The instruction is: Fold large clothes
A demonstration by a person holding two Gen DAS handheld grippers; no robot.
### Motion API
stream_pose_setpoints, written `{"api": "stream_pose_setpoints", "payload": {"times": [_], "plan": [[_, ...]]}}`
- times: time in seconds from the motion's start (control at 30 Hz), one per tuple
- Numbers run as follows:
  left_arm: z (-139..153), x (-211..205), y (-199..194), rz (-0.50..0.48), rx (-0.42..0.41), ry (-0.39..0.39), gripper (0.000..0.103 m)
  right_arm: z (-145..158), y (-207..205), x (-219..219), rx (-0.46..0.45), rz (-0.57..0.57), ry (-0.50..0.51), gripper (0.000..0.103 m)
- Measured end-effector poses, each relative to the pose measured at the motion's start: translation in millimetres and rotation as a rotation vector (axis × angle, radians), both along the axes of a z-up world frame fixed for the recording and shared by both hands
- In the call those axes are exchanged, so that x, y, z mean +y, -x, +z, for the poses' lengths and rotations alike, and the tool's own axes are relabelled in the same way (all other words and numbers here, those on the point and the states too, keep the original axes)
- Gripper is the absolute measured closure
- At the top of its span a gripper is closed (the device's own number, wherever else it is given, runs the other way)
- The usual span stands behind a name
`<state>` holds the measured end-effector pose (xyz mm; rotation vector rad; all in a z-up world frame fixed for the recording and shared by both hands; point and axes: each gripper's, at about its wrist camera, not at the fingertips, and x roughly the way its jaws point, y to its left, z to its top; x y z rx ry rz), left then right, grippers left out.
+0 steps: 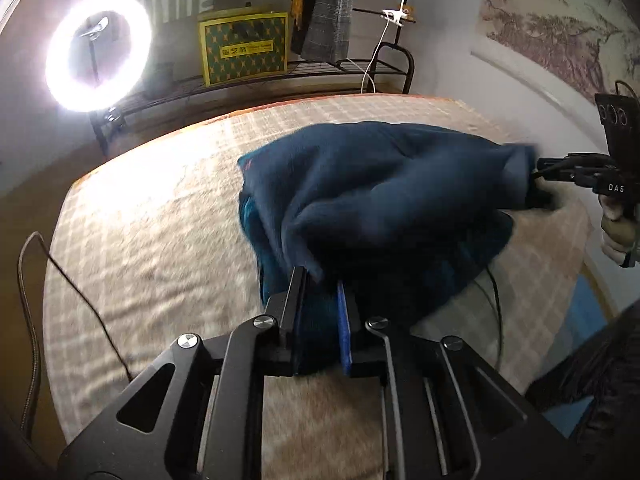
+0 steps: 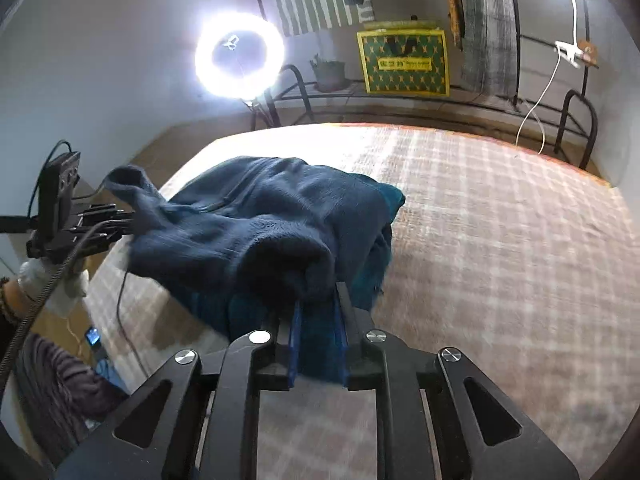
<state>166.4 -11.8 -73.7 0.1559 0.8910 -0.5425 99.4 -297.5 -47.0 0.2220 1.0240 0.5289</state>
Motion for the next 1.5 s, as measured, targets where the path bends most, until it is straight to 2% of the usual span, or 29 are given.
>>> {"api": "stream_pose_setpoints", "payload": {"times": [0.1, 0.2, 0.4, 0.47, 0.5, 0.6, 0.67, 0.7, 0.73, 0.77, 0.87, 0.93, 1.03, 1.13, 1.23, 1.33, 1.4, 1.5], "plan": [[20.5, 18.7, 22.8, 0.013, -0.034, 0.02, 0.092, 33.0, 22.4, -12.9, -0.058, -0.028, -0.027, 0.087], [49.5, 37.8, 41.5, 0.038, -0.059, 0.074, 0.092, 66.6, 43.5, -24.1, -0.115, -0.065, -0.059, 0.086], [134.6, 63.6, 81.5, 0.053, -0.115, 0.173, 0.088, 149.3, 80.9, -58.9, -0.255, -0.134, -0.075, 0.084], [163.6, 67.1, 95.2, 0.049, -0.147, 0.181, 0.087, 172.6, 90.3, -69.1, -0.294, -0.155, -0.08, 0.079], [182.1, 69.5, 103.9, 0.051, -0.157, 0.192, 0.087, 183.7, 94.6, -73.7, -0.312, -0.163, -0.089, 0.073], [216.7, 74.5, 117.2, 0.058, -0.153, 0.242, 0.07, 214.7, 104.2, -84.1, -0.34, -0.192, -0.104, 0.07], [227.2, 75.6, 119.9, 0.065, -0.149, 0.26, 0.052, 221.1, 105.7, -86.2, -0.337, -0.192, -0.115, 0.069], [228.7, 73.4, 119.3, 0.071, -0.146, 0.255, 0.049, 221.0, 104.5, -84.8, -0.328, -0.193, -0.111, 0.065], [225.2, 71.2, 117.3, 0.076, -0.141, 0.252, 0.047, 217.3, 104.6, -82.5, -0.32, -0.196, -0.106, 0.059], [219.0, 69.2, 114.7, 0.078, -0.128, 0.256, 0.047, 211.4, 102.7, -80.1, -0.312, -0.197, -0.109, 0.056], [180.5, 65.3, 92.4, 0.103, -0.026, 0.302, 0.047, 177.4, 92.9, -69.7, -0.235, -0.195, -0.159, 0.056], [139.3, 61.4, 66.3, 0.151, 0.054, 0.329, 0.047, 151.2, 80.8, -58.2, -0.177, -0.188, -0.185, 0.056], [86.6, 51.4, 30.5, 0.195, 0.148, 0.34, 0.047, 102.8, 54.8, -35.4, -0.066, -0.187, -0.22, 0.055], [50.4, 42.9, 0.0, 0.233, 0.215, 0.327, 0.047, 59.1, 29.5, -12.0, 0.054, -0.18, -0.229, 0.053], [22.2, 43.3, -27.9, 0.272, 0.283, 0.375, 0.046, 22.4, 8.9, 8.7, 0.144, -0.17, -0.221, 0.05], [4.3, 38.4, -45.1, 0.281, 0.334, 0.369, 0.043, -12.0, -10.5, 26.0, 0.238, -0.163, -0.19, 0.046], [-5.1, 39.3, -54.1, 0.298, 0.342, 0.359, 0.043, -28.1, -18.8, 29.9, 0.276, -0.175, -0.182, 0.046], [-25.9, 40.1, -65.6, 0.32, 0.408, 0.407, 0.043, -46.9, -30.8, 31.3, 0.311, -0.206, -0.184, 0.046]]}}
